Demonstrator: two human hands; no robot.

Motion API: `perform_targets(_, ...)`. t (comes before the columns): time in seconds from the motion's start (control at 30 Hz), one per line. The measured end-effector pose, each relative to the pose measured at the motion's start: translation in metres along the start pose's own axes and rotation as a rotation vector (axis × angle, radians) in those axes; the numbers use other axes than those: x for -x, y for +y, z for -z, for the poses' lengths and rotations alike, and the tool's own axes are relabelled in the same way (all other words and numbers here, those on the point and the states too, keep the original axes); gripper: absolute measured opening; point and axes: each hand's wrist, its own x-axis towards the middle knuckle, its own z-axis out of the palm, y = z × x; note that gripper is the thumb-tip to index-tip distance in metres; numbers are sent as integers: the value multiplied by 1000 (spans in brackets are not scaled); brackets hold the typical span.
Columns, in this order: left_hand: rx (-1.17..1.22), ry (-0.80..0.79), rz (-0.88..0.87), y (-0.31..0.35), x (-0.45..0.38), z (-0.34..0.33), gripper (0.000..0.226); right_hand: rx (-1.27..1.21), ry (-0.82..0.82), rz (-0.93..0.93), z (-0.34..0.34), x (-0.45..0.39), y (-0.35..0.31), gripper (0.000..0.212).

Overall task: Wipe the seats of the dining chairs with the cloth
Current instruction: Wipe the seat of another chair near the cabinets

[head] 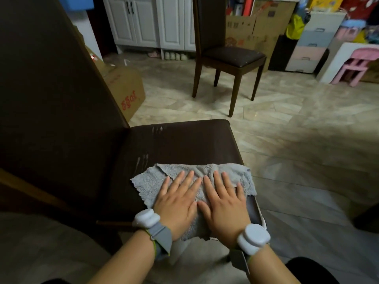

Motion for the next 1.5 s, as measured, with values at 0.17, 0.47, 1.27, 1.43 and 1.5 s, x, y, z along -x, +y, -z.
perform_targets(0.17, 61, -9, -7, -9, -20, 7, 59, -80, -124, -29, 11, -24, 6, 73)
perform_targets(0.47, 239, 25, 38, -3, -62, 29, 56, -276, -249, -189, -2, -133, 74, 61)
perform_targets(1.27, 622, 450, 656, -113, 35, 2, 46, -116, -164, 98, -24, -183, -23, 63)
perform_targets(1.43, 546, 548, 593, -112, 37, -14, 46, -250, -321, -356, -57, -291, -15, 76)
perform_targets(1.5, 566, 569, 595, -113, 36, -16, 46, -185, -308, -250, -35, -293, -42, 70)
